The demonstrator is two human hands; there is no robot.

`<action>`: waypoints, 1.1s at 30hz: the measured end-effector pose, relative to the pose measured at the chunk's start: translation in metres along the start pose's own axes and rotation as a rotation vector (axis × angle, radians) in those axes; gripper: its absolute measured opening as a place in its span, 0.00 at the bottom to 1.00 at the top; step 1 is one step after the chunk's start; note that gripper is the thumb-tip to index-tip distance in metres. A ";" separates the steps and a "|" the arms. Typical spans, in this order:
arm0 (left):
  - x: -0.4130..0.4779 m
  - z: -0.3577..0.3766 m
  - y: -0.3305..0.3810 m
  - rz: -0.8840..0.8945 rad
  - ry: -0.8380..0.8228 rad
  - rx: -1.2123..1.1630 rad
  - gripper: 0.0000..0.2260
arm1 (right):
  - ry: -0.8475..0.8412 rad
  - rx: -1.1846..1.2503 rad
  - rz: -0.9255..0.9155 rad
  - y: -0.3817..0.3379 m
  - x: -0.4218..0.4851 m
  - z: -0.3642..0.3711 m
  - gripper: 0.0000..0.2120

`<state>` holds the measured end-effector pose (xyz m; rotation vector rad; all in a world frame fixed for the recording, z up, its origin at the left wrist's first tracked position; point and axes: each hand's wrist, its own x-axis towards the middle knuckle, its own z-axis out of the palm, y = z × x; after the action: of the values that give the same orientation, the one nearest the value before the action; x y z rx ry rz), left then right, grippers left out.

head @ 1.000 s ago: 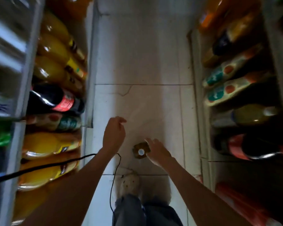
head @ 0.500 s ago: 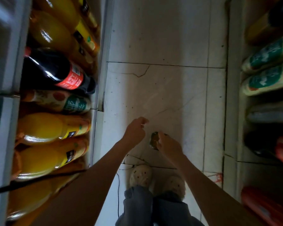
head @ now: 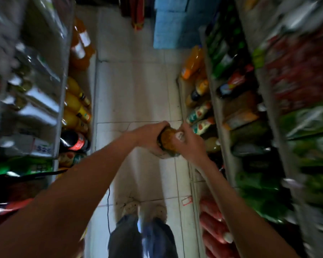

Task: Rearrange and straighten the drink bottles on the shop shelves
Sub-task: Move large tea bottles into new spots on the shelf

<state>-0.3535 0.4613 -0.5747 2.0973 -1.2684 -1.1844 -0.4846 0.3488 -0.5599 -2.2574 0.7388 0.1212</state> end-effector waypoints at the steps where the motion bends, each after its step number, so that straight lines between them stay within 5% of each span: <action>1: -0.004 -0.018 0.019 0.028 0.010 0.023 0.34 | 0.035 0.013 0.006 -0.017 -0.003 -0.023 0.11; 16: -0.052 -0.231 0.274 0.510 0.108 0.344 0.26 | 0.817 0.162 -0.019 -0.176 -0.054 -0.289 0.13; 22: -0.074 -0.252 0.370 0.739 0.166 0.395 0.26 | 1.070 -0.085 -0.067 -0.203 -0.122 -0.364 0.19; 26: -0.094 -0.245 0.428 0.921 0.160 0.361 0.24 | 1.280 -0.023 -0.161 -0.207 -0.174 -0.401 0.17; 33: -0.124 -0.224 0.524 1.141 -0.009 0.242 0.26 | 1.354 0.090 -0.158 -0.225 -0.255 -0.463 0.14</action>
<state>-0.4625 0.2905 -0.0277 1.0688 -2.2019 -0.5116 -0.6349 0.2779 -0.0103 -2.0661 1.1334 -1.5913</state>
